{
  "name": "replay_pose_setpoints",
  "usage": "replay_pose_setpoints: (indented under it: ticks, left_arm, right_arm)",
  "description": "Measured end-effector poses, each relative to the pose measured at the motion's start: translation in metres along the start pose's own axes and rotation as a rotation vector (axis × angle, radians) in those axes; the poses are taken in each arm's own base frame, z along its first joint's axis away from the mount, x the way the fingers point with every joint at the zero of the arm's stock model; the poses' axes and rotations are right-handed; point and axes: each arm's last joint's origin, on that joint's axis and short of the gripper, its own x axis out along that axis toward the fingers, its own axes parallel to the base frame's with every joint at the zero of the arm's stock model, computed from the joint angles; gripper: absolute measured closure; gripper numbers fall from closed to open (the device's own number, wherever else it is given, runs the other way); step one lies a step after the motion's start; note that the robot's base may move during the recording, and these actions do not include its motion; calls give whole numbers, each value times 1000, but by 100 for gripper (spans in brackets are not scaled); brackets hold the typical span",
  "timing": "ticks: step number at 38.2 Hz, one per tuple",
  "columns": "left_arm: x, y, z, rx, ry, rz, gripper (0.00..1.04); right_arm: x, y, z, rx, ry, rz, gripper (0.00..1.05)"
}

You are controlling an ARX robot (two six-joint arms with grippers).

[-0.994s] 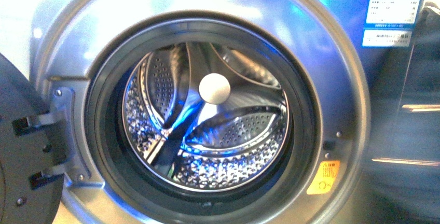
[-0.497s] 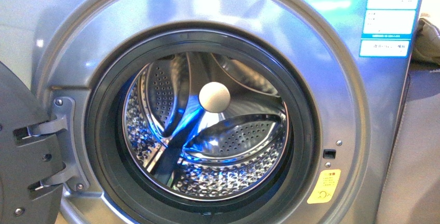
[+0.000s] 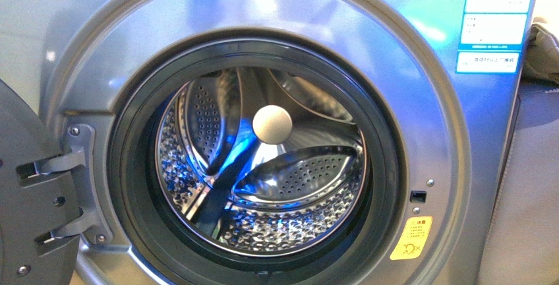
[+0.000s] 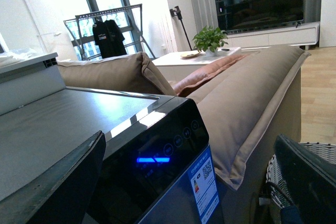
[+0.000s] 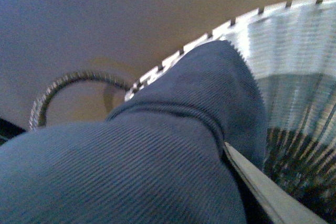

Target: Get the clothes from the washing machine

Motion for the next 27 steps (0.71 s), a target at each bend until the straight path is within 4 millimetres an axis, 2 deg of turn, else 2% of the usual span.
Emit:
replay_pose_setpoints:
  ticks: [9, 15, 18, 23, 27]
  left_arm:
    - [0, 0, 0, 0, 0, 0, 7]
    - [-1, 0, 1, 0, -1, 0, 7]
    - [-1, 0, 1, 0, -1, 0, 7]
    - [-1, 0, 1, 0, -1, 0, 7]
    - [-1, 0, 1, 0, -1, 0, 7]
  right_arm:
    - [2, 3, -35, 119, 132, 47, 31]
    - [-8, 16, -40, 116, 132, 96, 7]
    - [-20, 35, -33, 71, 82, 151, 8]
    - [-49, 83, -24, -45, -56, 259, 8]
    - [-60, 107, -26, -111, -137, 295, 8]
